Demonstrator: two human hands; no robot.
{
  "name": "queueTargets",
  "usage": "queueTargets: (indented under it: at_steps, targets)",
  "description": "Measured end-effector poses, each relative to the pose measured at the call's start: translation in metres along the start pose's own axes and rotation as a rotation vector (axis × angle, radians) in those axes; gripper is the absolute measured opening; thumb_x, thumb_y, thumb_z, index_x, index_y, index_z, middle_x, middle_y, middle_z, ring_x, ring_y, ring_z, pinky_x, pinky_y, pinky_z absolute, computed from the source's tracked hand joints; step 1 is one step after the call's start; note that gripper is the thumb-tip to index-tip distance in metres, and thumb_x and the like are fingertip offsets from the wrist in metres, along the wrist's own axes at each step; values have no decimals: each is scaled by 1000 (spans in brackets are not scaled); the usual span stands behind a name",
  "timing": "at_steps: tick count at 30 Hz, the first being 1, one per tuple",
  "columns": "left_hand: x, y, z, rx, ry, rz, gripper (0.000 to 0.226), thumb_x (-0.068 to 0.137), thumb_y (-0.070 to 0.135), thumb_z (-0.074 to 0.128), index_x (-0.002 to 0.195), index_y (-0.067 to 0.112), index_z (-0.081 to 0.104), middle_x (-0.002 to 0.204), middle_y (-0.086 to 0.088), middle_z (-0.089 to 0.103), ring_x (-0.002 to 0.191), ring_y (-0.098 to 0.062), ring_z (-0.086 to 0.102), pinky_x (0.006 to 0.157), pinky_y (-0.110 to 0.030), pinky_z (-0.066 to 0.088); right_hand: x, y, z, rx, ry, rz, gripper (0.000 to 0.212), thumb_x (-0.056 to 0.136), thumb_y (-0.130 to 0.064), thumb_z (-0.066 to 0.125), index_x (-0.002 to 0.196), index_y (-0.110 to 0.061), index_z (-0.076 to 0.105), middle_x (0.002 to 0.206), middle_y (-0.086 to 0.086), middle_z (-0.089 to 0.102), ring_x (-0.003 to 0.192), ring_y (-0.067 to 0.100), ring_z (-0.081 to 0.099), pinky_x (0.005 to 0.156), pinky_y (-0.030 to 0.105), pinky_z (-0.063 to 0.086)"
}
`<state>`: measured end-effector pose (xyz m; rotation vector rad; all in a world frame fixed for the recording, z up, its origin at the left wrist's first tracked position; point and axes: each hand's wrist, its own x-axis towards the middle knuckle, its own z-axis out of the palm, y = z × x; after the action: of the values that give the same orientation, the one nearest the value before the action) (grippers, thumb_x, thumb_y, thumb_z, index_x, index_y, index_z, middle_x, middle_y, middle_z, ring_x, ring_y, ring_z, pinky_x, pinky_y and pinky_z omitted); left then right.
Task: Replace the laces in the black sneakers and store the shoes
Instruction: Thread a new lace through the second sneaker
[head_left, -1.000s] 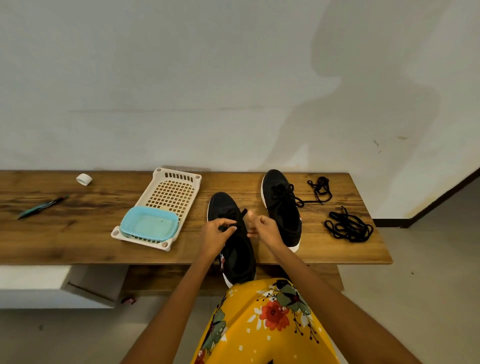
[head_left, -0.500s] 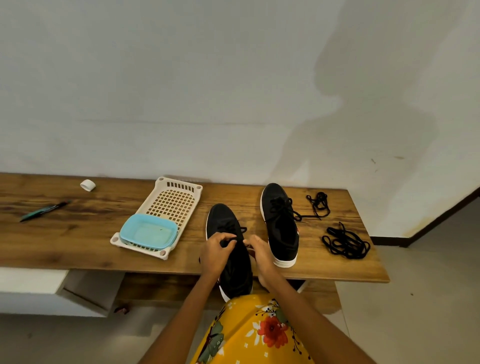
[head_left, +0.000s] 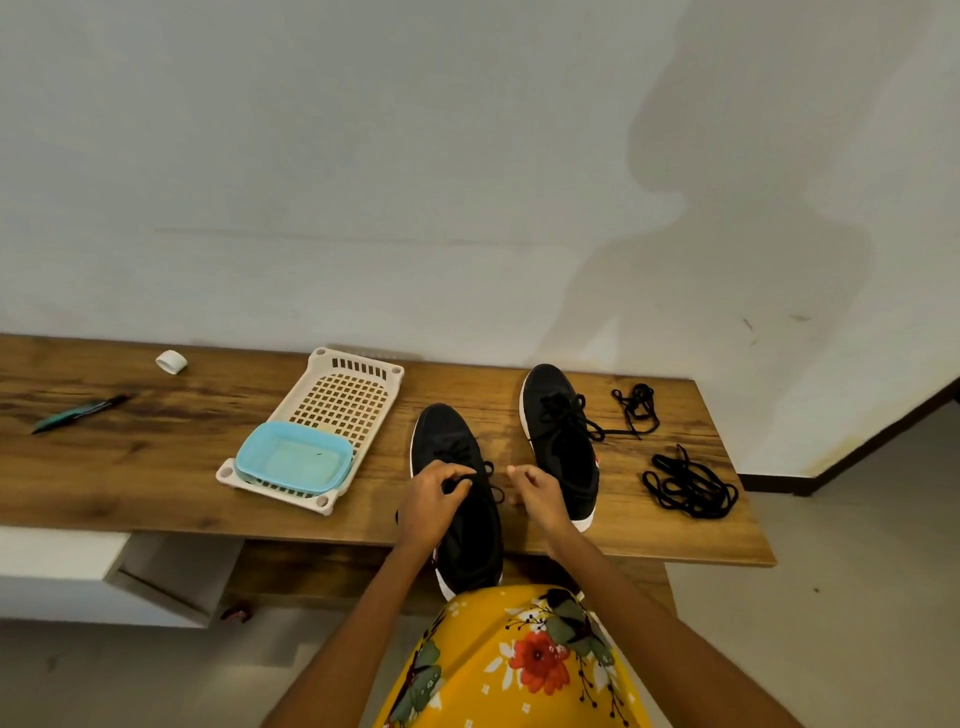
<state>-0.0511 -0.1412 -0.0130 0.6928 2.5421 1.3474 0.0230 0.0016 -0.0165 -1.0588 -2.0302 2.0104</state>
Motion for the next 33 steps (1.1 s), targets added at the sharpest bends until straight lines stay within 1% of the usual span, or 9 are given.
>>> queueTargets:
  at_steps: [5,11,15,17,21,24,28,31,33]
  targets:
    - [2,-1,-3,5,-41,26,16,87,14,64,100,20,72,97,3,64,90,-8,58,71,-7,38,15,-32,-7,-394,-127,-367,25,93,-18,58,116,-14,67,112,0,64,100,8,59,86,14,45]
    - [4,-1,-5,-21,-72,26,17,86,12,64,101,17,72,99,-1,66,91,-10,60,78,-16,44,29,-61,-11,-878,-457,-383,17,92,-18,60,98,-5,70,98,4,69,88,9,58,73,14,41]
    - [7,-1,-6,-45,-97,8,19,86,11,64,103,14,72,100,-4,67,94,-14,61,83,-26,47,31,-50,-2,-739,-329,-324,19,99,-11,43,83,-13,50,89,6,52,87,26,57,74,30,45]
    - [7,-2,-6,-46,-106,-8,19,86,11,64,104,14,71,101,-3,67,94,-13,61,85,-25,47,30,-42,-2,-619,-225,-291,21,100,-11,40,80,-19,41,82,0,48,82,23,57,63,16,45]
    - [8,-3,-6,-58,-114,-35,19,86,13,64,104,14,71,101,-2,66,94,-12,61,86,-27,47,20,-38,-2,-497,-291,-332,9,97,-17,52,99,-12,58,88,-7,56,76,10,59,61,12,45]
    - [8,-4,-4,-55,-117,-47,19,86,13,65,104,15,71,101,-1,66,95,-12,61,87,-28,48,23,-41,-7,-582,-300,-368,15,95,-18,55,82,-14,61,79,-9,56,73,3,55,64,9,42]
    - [8,-4,-5,-66,-119,-42,19,86,13,65,103,15,72,100,-1,66,94,-12,61,86,-30,49,26,-38,-5,-452,-161,-293,14,97,-17,50,90,-12,60,87,-4,58,86,16,60,76,27,52]
    - [9,-4,-5,-56,-127,-34,18,85,13,66,102,16,72,99,-1,66,93,-14,62,85,-30,48,22,-37,-6,-502,-332,-348,26,95,-19,55,117,-10,64,108,-5,61,97,6,57,79,10,45]
    - [10,-6,-5,-43,-133,-27,19,85,13,66,102,17,72,99,-1,67,93,-13,62,85,-31,49,22,-41,-11,-522,-414,-336,24,92,-18,60,111,-6,68,113,-1,62,95,3,57,77,7,44]
